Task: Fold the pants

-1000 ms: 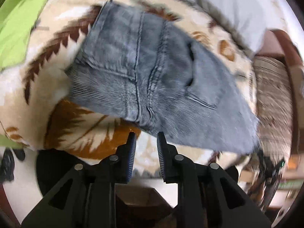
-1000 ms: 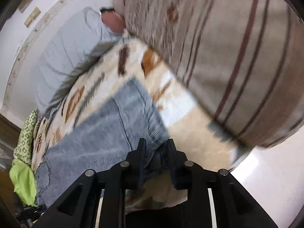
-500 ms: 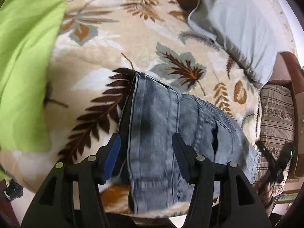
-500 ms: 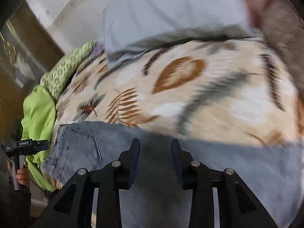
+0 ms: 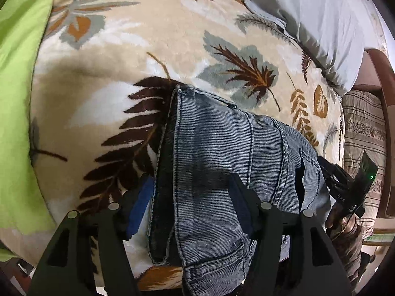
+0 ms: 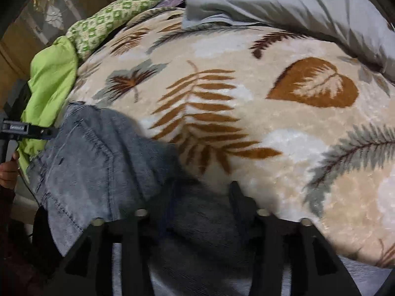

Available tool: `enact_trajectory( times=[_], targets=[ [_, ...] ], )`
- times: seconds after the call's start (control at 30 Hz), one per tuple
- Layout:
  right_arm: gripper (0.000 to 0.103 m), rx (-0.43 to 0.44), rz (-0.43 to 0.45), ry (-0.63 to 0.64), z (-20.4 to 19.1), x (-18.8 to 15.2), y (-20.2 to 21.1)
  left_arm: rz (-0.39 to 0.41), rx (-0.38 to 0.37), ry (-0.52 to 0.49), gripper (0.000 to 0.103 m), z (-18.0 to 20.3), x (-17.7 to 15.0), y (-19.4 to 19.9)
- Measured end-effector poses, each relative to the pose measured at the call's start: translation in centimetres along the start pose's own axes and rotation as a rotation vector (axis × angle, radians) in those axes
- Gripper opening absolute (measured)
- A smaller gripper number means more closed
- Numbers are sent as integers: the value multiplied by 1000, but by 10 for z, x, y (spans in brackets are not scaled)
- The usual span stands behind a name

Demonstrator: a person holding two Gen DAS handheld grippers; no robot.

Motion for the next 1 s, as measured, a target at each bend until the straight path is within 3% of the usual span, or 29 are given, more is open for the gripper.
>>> enact_trajectory(
  times=[0.17, 0.23, 0.3, 0.4, 0.5, 0.6, 0.73, 1.0],
  targets=[
    [56, 38, 16, 74, -22, 11, 0, -2, -2, -3, 65, 0, 5, -5],
    [45, 59, 18, 109, -32, 16, -3, 1, -3, -3, 66, 0, 4, -5],
    [25, 53, 10, 145, -40, 21, -10, 5, -6, -5, 67, 0, 4, -4],
    [14, 48, -24, 176, -50, 22, -17, -2, -27, -17, 75, 3, 1, -7],
    [6, 16, -19, 184, -52, 24, -7, 4, -21, -38, 75, 9, -2, -5],
    [5, -50, 75, 198, -48, 40, 16, 57, -22, -59, 74, 17, 0, 4],
    [5, -89, 42, 146, -34, 50, -3, 55, 72, -65, 56, 12, 4, -8],
    [9, -145, 33, 84, -31, 45, -32, 101, 184, -151, 56, 16, -3, -12]
  ],
)
Point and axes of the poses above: each gripper's, at about its wrist camera, not at the fingertips, and y roughly against the way its jaws point, z to its right, x to its top, the point moved 7 cm from there along -y, roughly the way its jaws point, and after that the axes turned 11 degrees about -x, right-handed, at the moved point
